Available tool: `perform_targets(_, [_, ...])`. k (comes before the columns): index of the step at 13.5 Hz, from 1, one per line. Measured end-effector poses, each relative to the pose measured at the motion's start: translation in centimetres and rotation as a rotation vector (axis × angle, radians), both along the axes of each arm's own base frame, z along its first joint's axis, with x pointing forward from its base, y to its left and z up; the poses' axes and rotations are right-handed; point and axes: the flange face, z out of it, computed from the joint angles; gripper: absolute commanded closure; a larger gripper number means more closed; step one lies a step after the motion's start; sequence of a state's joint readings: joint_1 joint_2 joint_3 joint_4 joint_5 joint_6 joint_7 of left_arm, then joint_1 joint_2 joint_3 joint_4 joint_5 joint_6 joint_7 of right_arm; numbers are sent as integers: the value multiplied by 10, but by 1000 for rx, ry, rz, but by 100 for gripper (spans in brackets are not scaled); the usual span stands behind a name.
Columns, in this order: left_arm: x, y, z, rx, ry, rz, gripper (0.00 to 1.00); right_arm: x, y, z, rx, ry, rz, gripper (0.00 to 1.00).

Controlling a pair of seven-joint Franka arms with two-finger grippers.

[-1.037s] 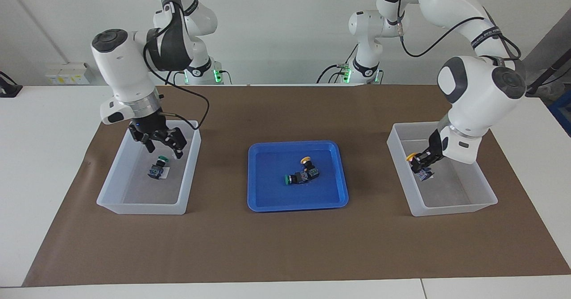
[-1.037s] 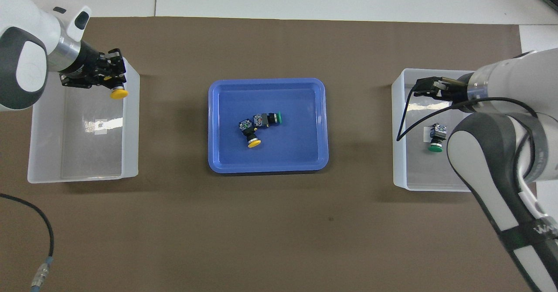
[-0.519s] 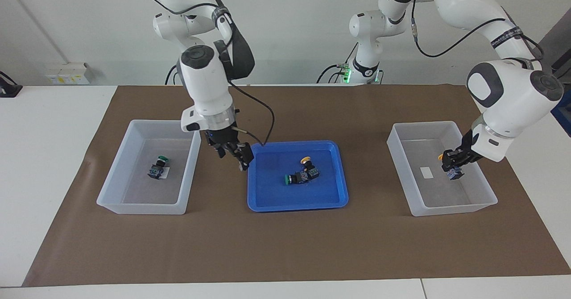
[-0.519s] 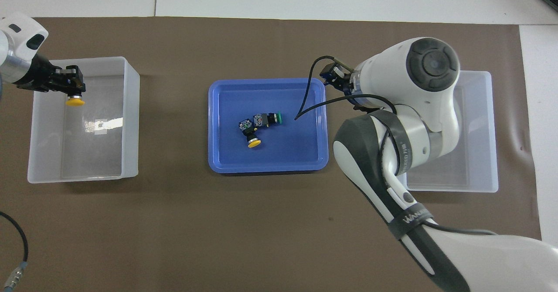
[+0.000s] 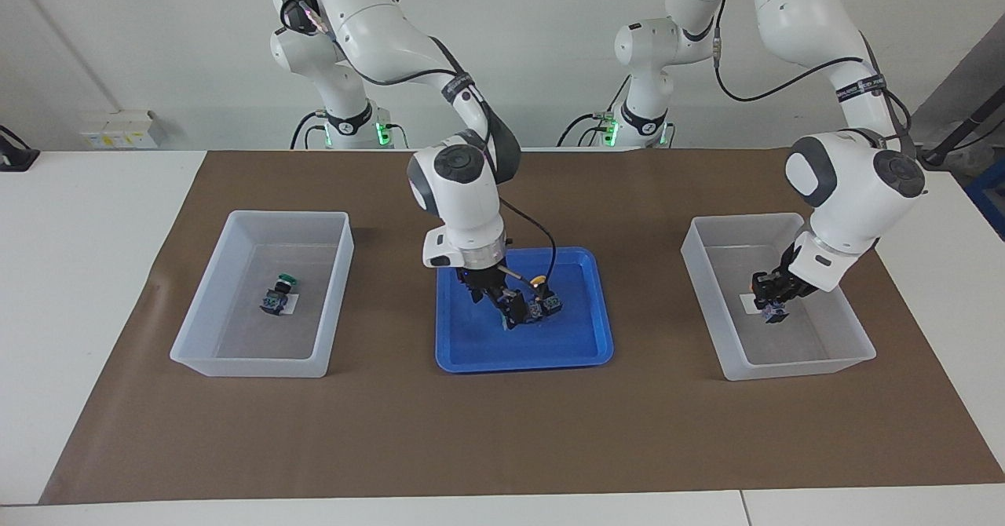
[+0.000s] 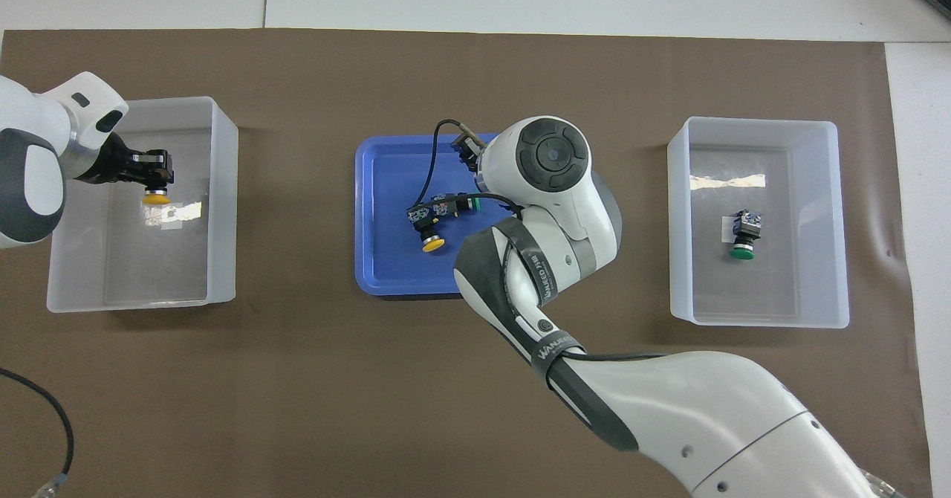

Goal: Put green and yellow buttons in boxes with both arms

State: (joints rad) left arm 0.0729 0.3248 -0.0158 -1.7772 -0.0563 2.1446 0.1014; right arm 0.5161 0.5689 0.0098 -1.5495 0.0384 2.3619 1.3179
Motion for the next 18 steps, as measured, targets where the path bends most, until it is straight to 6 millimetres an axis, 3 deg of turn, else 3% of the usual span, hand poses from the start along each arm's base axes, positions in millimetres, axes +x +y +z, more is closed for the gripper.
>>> perform_targets(5, [-8, -13, -39, 4, -32, -27, 97, -4, 16, -16, 30, -1, -9, 0])
perform_targets(9, [-10, -23, -53, 5, -45, -42, 96, -8, 18, -38, 25, 20, -12, 0])
perform_targets(11, [-13, -24, -62, 7, -51, -41, 96, -11, 16, -47, 25, 20, -13, 9])
perform_targets(12, [-14, -23, -64, 7, -50, -41, 95, -13, 16, -50, 26, 22, -14, 15])
perform_targets(14, [-14, -23, -65, 7, -54, -41, 93, -17, 20, -53, 29, 33, -9, 40])
perform_targets(15, [-14, -23, -65, 7, -56, -41, 93, -18, 21, -53, 29, 34, -8, 57])
perform_targets(16, [-15, -23, -66, 8, -57, -41, 91, -19, 21, -53, 30, 33, -7, 87])
perform_targets(17, [-15, -23, -66, 8, -59, -40, 82, -19, 22, -52, 31, 33, -7, 100])
perform_targets(18, [-15, -23, -66, 9, -64, -40, 68, -19, 22, -51, 32, 32, -7, 100])
